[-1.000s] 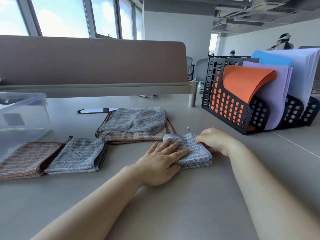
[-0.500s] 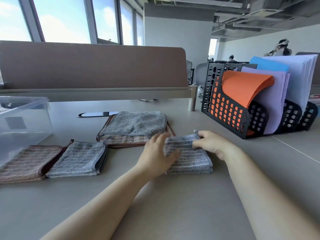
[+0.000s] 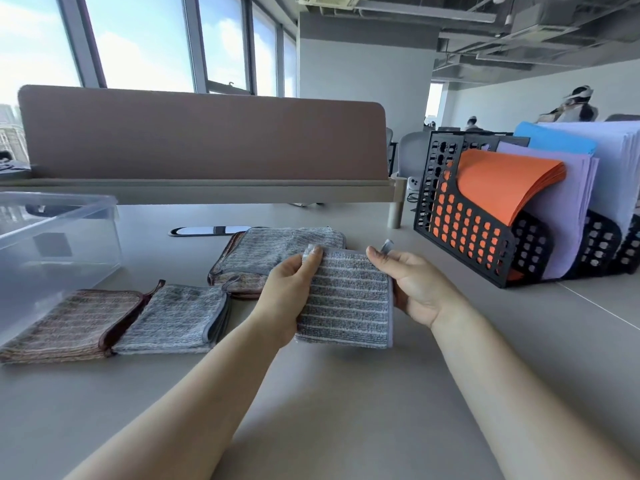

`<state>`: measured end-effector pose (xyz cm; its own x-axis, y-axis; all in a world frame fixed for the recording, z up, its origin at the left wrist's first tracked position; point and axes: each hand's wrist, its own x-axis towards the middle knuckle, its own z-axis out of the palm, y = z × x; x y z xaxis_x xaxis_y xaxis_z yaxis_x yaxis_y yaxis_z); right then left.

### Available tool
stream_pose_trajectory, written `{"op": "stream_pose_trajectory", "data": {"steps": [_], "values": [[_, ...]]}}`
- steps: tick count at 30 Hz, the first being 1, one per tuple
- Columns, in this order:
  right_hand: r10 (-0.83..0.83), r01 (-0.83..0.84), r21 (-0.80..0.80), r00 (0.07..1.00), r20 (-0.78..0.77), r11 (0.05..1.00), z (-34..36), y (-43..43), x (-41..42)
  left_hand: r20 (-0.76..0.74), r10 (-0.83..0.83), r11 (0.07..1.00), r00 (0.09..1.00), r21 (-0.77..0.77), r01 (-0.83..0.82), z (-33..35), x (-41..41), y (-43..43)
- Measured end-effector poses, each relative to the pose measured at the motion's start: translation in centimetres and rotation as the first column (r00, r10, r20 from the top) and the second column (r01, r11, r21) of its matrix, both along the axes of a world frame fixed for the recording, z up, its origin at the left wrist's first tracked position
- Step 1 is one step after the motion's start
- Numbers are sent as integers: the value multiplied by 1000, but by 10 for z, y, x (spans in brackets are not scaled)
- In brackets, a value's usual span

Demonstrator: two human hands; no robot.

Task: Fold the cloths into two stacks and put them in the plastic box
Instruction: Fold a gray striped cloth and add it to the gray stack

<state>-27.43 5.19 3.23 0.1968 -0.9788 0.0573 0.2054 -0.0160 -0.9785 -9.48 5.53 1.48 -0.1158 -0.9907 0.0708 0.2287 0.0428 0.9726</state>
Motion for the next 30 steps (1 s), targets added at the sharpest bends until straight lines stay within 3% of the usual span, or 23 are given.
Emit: {"op": "stream_pose_trajectory", "data": {"steps": [5,10,14,16,19,23,30], "values": [[-31,30,6,998,58,1000,7,-5,25,27,25,998,999,-64,-23,9,20,4],[-47,39,95,995,88,995,11,-12,63,191,143,980,971,-165,-112,12,66,10],[9,-9,92,1000,3,996,8,-17,98,118,158,969,980,-210,-131,17,111,13],[57,-53,38,994,-98,998,2,-19,113,152,207,962,967,-209,-173,17,135,12],[98,-121,-93,970,-222,988,-5,-20,131,186,213,970,959,-161,-184,14,163,14],[153,-183,-95,954,-259,979,-2,-20,158,159,166,986,973,-56,-159,10,191,17],[186,-196,-13,945,-269,980,-18,-19,187,469,274,962,839,-140,-236,3,215,11]]}}
